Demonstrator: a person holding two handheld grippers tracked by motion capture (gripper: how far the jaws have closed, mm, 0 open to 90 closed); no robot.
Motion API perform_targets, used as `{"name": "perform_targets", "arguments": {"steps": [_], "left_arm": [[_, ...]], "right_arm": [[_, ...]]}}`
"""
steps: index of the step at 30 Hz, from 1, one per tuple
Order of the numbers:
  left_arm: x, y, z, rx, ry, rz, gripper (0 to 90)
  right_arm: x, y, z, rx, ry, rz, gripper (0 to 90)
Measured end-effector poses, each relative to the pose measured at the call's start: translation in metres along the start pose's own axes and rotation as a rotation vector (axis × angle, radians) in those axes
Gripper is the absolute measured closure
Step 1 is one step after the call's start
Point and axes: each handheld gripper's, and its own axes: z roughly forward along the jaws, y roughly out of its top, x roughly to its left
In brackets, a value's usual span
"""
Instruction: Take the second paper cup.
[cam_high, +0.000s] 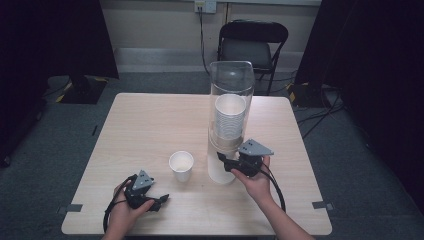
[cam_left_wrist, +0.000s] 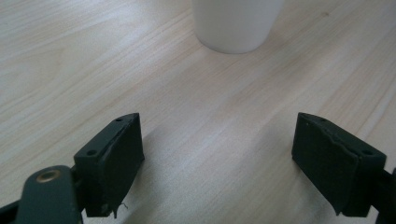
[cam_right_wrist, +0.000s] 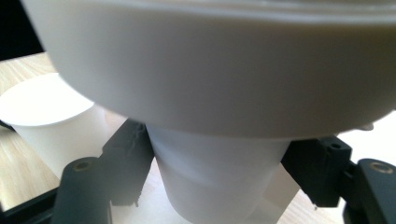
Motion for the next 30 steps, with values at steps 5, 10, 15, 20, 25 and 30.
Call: {"name": "perform_targets", "arguments": {"steps": [5, 10, 15, 20, 25, 30], "left_arm": [[0.0, 0.0, 0.0, -0.002, 0.001, -0.001, 16.0], [0.0, 0.0, 0.0, -0.002, 0.001, 0.0, 16.0], [0.0, 0.0, 0.0, -0.001, 0.001, 0.001, 16.0], [0.0, 0.0, 0.0, -0.001, 0.0, 0.0, 16.0], [0.0, 0.0, -0.001, 0.014, 0.004, 0.006, 16.0], [0.0, 0.0, -0.001, 0.0, -0.002, 0.008, 15.9]], "right_arm": [[-0.001, -0.002, -0.001, 0.007, 0.015, 0.01, 32.0], [-0.002, -0.004, 0.0, 0.0, 0.023, 0.014, 32.9], [-0.002, -0.006, 0.0, 0.008, 0.03, 0.006, 34.0], [-0.003, -0.006, 0.0, 0.011, 0.042, -0.002, 34.3], [-0.003, -0.053, 0.013, 0.218, 0.047, -0.048, 37.1], [-0.01, -0.055, -0.002, 0.216, 0.063, 0.004, 36.4]]}}
